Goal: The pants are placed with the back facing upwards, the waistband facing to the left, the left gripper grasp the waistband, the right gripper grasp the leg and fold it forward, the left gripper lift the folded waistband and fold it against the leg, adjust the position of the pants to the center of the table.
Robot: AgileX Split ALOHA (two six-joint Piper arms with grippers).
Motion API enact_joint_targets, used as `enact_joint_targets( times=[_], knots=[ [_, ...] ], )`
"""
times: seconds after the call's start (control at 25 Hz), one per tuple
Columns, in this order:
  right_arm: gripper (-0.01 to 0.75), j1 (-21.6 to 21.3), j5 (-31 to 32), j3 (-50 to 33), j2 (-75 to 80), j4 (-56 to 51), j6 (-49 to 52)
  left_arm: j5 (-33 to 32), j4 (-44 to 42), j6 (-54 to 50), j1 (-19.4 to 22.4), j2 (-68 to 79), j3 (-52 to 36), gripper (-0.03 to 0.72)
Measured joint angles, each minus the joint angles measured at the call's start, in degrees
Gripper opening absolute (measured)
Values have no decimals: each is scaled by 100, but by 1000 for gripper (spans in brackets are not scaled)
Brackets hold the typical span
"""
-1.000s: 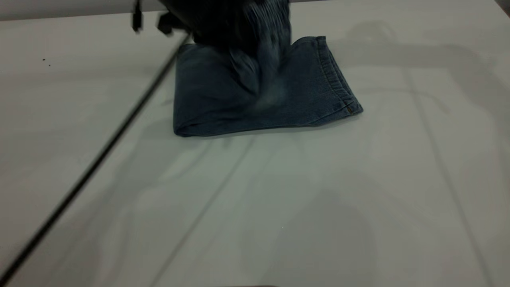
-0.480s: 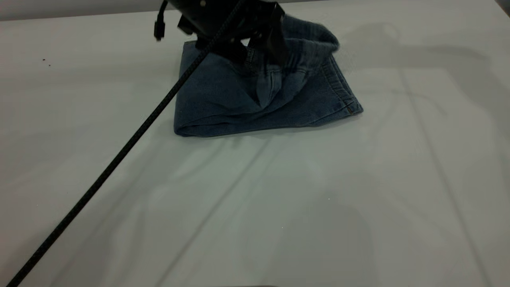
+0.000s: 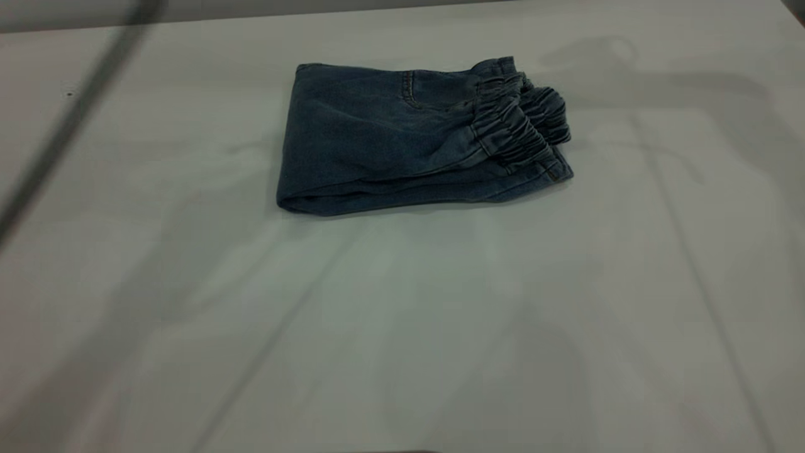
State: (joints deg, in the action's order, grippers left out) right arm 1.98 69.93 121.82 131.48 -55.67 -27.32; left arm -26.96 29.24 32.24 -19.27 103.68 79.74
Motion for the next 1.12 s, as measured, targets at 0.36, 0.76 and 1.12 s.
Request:
enact_joint_targets(
  times=[0.36,0.76,1.12],
  knots=[
    [538,1749,-91,6,260,2985,1487,-417,-56,0,634,-1618,0,583],
    [516,3023,-675,6,1255,5567,3622,-1158,-38,-272,634,-1911,0,583],
    [515,3022,-232,74,1776,5281,4054,-1435,-38,-279,634,-1914,0,582]
  ],
)
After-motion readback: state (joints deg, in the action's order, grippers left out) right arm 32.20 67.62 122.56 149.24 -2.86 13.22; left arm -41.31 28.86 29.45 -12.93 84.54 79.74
